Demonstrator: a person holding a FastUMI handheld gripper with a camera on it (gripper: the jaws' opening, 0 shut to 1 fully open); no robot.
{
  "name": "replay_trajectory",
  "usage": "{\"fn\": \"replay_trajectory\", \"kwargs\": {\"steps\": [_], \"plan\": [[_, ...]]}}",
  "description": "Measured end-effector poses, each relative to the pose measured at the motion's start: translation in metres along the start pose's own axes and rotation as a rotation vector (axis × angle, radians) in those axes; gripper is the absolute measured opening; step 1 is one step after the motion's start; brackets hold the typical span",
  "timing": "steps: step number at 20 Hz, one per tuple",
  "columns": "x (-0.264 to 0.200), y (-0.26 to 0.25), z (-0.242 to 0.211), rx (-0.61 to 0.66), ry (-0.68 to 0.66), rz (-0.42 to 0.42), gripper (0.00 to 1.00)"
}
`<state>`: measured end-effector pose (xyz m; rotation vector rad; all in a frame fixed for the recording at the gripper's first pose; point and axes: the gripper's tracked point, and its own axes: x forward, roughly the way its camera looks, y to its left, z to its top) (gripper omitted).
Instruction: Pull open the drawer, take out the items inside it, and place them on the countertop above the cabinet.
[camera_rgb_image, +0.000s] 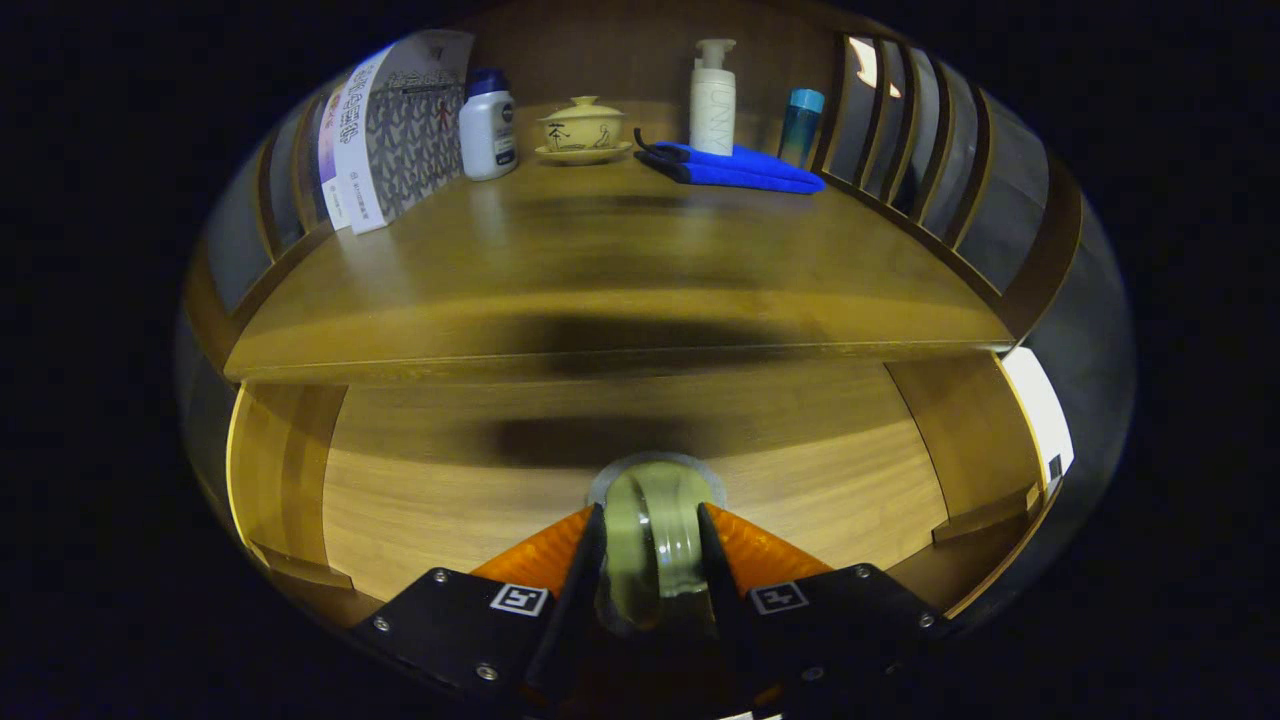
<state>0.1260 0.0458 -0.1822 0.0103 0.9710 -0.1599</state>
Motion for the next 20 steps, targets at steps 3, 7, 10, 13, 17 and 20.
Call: {"fn": "replay_trajectory", "kwargs": {"steps": [3,7,10,13,17,20], "plan": [[-0.005,-0.003,0.001,0.048,0.005,0.014,0.33],[-0.015,-0.010,0.008,0.106,-0.058,0.015,0.20],[-0.034,-0.010,0.022,0.189,-0.133,0.047,0.19],[-0.056,-0.022,0.030,0.278,-0.188,0.035,0.19],[-0.081,-0.033,0.041,0.366,-0.268,0.035,0.19],[-0.095,-0.040,0.051,0.337,-0.316,0.011,0.18]]}}
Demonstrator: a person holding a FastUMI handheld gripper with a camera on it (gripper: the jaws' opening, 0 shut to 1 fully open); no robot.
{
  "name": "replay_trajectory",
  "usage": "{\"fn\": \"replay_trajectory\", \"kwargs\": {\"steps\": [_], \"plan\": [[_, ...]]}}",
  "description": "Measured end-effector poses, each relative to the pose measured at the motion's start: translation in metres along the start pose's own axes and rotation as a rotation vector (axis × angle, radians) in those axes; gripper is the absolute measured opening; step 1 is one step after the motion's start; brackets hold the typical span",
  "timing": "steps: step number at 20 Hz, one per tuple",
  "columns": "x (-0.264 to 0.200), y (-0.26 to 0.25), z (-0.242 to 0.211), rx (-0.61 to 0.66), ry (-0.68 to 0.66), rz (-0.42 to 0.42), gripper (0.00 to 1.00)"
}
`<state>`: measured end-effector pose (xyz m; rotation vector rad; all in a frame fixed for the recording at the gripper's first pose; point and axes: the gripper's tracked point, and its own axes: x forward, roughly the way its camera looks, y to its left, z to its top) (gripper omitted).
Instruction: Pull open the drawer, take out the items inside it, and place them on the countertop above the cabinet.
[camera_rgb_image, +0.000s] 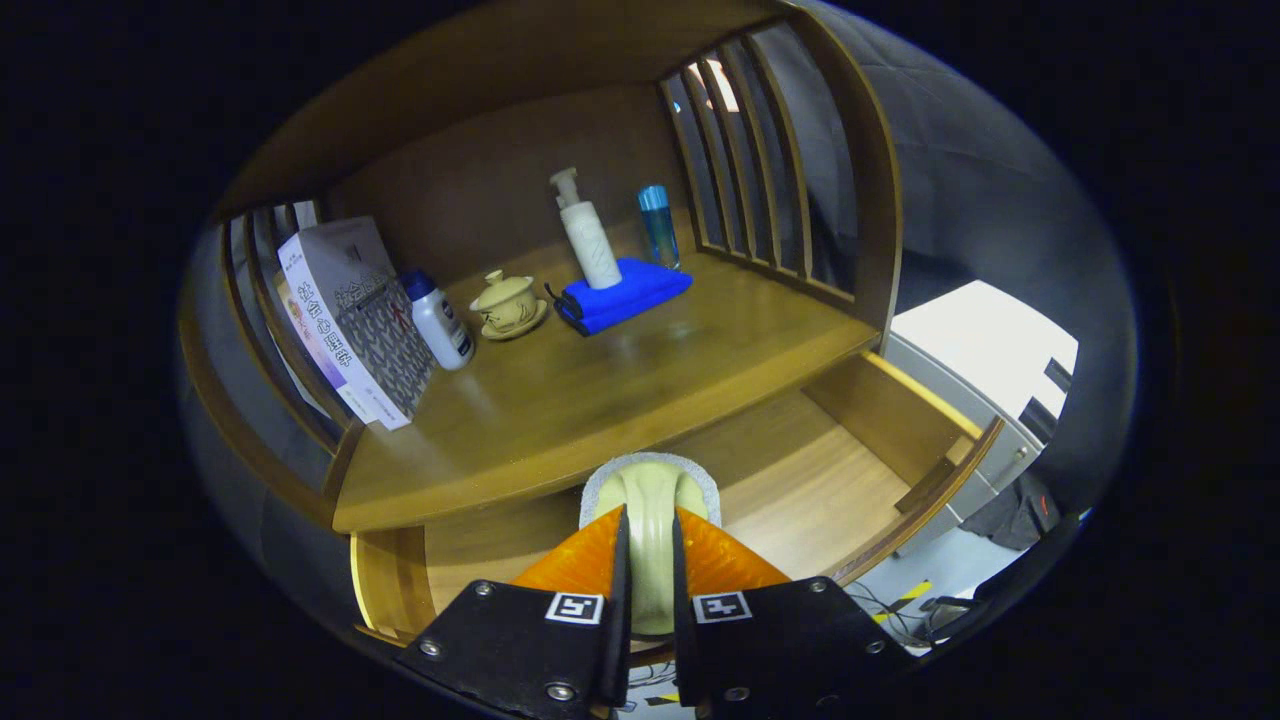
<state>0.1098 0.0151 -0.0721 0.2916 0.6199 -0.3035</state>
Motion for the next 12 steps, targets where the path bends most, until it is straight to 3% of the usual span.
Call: {"fn": "replay_trajectory", "kwargs": {"steps": [6,12], "plan": [[-0.012,0.032,0.049,-0.121,-0.171,0.055,0.19],[0.014,0.078,0.076,-0.322,-0.190,0.138,0.19]]}}
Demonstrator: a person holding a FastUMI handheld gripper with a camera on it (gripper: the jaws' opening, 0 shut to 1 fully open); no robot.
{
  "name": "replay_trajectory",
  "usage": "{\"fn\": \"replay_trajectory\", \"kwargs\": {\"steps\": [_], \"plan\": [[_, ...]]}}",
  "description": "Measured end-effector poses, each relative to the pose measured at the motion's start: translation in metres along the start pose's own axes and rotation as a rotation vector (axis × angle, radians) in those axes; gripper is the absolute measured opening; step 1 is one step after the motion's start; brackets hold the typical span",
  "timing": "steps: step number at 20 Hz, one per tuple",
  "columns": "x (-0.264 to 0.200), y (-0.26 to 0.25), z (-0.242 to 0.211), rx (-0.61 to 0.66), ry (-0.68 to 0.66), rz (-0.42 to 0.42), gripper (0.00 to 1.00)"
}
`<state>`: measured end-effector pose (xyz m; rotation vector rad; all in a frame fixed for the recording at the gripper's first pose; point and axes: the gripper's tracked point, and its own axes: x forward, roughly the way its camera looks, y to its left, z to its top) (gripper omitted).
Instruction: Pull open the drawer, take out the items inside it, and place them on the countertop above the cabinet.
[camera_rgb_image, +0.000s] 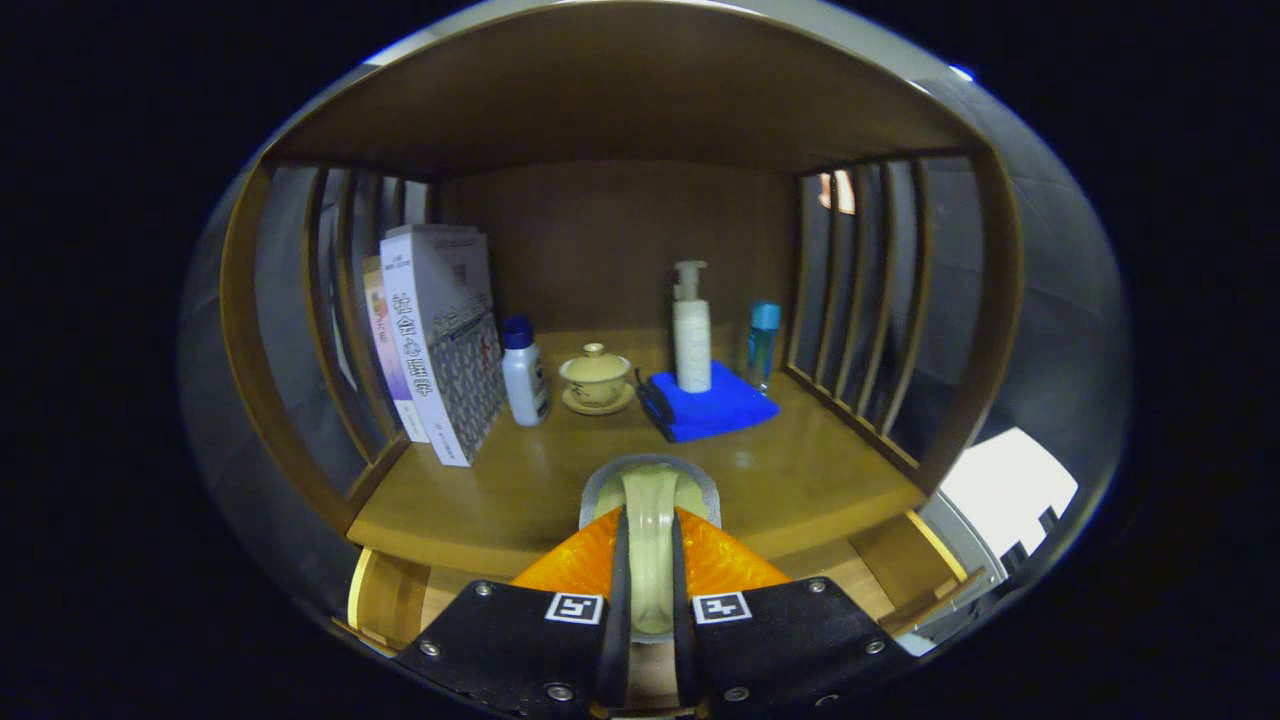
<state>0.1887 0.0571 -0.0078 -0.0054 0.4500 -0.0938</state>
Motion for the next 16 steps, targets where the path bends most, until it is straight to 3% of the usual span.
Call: {"fn": "replay_trajectory", "kwargs": {"steps": [10,16], "plan": [[0.083,-0.002,0.024,-0.041,0.009,0.115,0.21],[0.077,-0.006,0.037,-0.059,-0.127,0.133,0.86]]}}
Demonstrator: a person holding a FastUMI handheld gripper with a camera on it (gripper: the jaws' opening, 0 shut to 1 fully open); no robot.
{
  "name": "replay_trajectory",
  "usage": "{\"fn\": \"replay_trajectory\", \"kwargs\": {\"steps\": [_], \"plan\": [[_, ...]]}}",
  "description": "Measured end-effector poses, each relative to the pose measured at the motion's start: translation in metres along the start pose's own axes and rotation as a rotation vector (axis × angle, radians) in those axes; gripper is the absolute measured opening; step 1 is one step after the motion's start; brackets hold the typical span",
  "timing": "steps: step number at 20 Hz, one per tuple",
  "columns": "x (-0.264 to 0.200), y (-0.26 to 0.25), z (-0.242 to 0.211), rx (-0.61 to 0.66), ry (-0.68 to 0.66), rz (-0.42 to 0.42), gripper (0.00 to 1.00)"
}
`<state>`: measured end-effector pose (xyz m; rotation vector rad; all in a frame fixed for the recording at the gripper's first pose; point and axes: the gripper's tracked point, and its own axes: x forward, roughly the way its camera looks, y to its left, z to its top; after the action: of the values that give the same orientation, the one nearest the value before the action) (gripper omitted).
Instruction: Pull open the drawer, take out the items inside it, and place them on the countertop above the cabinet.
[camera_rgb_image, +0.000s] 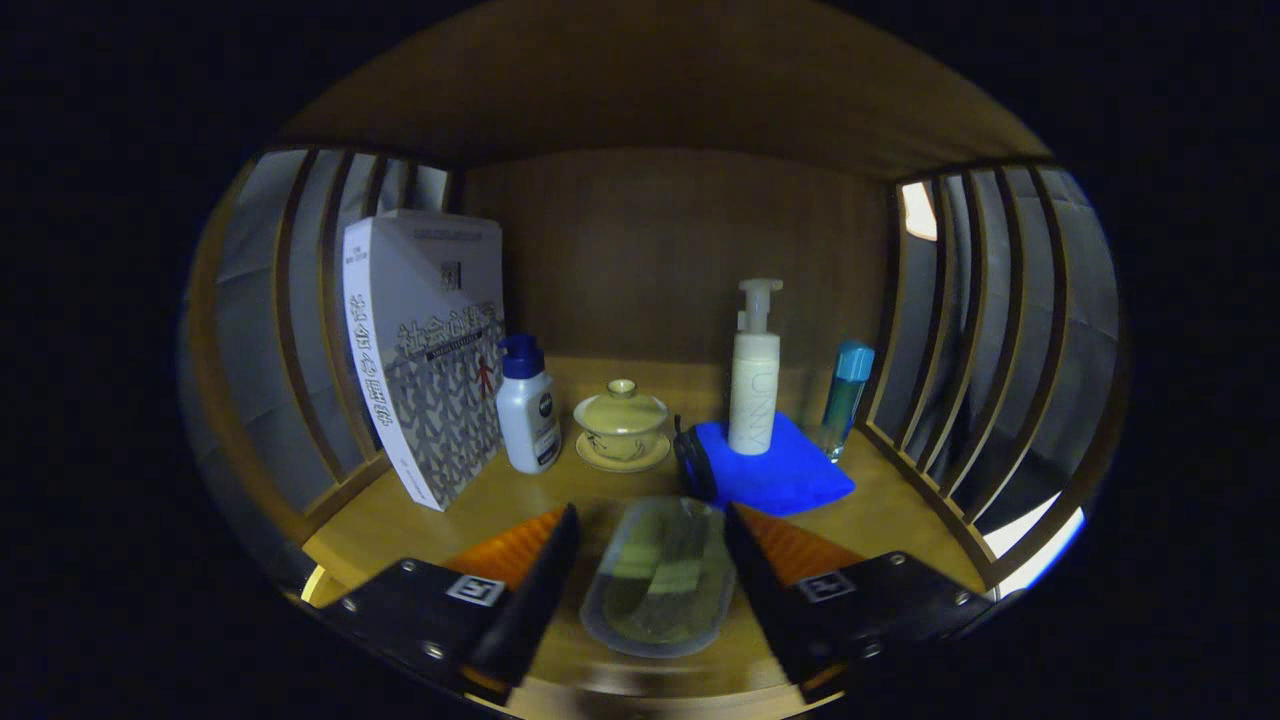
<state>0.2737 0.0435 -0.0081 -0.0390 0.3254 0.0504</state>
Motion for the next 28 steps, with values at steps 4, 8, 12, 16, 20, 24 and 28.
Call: {"fn": "replay_trajectory", "kwargs": {"steps": [4,8,12,16,20,24,28], "plan": [[-0.053,-0.002,0.025,0.010,-0.137,-0.043,0.97],[-0.116,-0.007,0.033,0.025,-0.257,-0.110,0.97],[-0.170,-0.006,0.020,0.003,-0.320,-0.149,0.97],[-0.208,-0.007,-0.004,-0.010,-0.362,-0.174,0.97],[-0.236,-0.009,-0.040,-0.019,-0.368,-0.186,0.96],[-0.246,-0.003,-0.084,-0.035,-0.324,-0.174,0.96],[-0.243,0.006,-0.122,-0.072,-0.259,-0.149,0.96]]}}
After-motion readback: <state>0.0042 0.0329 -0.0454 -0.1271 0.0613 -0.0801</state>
